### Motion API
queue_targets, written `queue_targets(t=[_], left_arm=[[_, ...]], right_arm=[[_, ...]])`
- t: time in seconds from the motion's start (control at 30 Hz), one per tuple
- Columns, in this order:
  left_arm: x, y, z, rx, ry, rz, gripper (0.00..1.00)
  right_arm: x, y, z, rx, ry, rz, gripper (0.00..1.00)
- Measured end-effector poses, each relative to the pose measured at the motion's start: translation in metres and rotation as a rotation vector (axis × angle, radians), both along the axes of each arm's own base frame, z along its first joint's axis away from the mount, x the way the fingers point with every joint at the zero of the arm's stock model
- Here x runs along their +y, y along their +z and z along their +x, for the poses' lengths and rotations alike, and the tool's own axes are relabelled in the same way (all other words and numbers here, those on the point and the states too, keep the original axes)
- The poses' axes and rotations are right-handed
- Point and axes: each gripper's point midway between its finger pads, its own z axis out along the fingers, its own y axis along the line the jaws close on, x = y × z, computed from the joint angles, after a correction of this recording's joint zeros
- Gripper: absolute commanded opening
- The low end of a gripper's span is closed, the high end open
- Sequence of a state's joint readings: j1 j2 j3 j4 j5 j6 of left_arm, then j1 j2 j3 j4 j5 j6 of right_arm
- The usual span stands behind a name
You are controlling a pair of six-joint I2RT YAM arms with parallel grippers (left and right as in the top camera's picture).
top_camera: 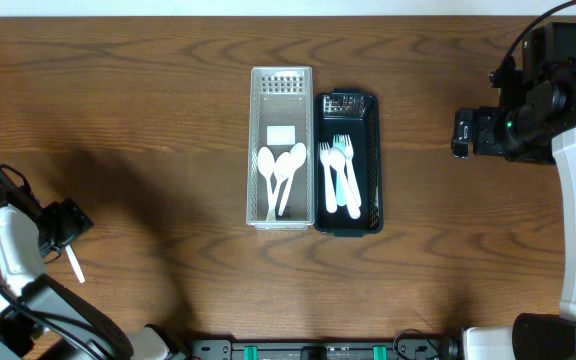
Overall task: Pack container
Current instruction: 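Move the left gripper to the last spoon and grasp it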
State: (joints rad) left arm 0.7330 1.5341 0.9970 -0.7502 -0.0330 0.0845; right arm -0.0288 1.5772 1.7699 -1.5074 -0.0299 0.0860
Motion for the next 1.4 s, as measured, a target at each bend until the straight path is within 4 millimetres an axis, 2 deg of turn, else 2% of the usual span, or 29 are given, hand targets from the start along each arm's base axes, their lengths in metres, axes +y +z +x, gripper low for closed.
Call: queue_targets(t=[0.27, 0.67, 1.03, 1.1, 1.27, 1.4], left_arm=[[0.009, -0.015, 0.009, 0.029, -0.161, 0.019, 0.98], [0.017, -0.063, 0.016, 0.073, -0.235, -0.042, 0.98], [0.011, -0.068, 0.034, -0.001, -0.283, -0.096, 1.0], [0.011, -0.068, 0.036, -0.01, -0.285, -0.1, 0.93], [0.011, -0.069, 0.039, -0.022, -0.288, -0.102, 0.64], [0.011, -0.069, 0.039, -0.024, -0.29, -0.101, 0.49]], right_arm=[[0.0, 0.0, -0.001, 0.003, 0.0, 0.0, 0.99], [0.0, -0.002, -0.007, 0.031, 0.0, 0.001, 0.99], [0.0, -0.002, -0.01, 0.04, 0.0, 0.001, 0.99], [0.0, -0.002, -0.01, 0.042, 0.0, 0.001, 0.99], [0.0, -0.003, -0.011, 0.045, 0.0, 0.001, 0.99], [0.0, -0.003, -0.011, 0.045, 0.0, 0.001, 0.99]])
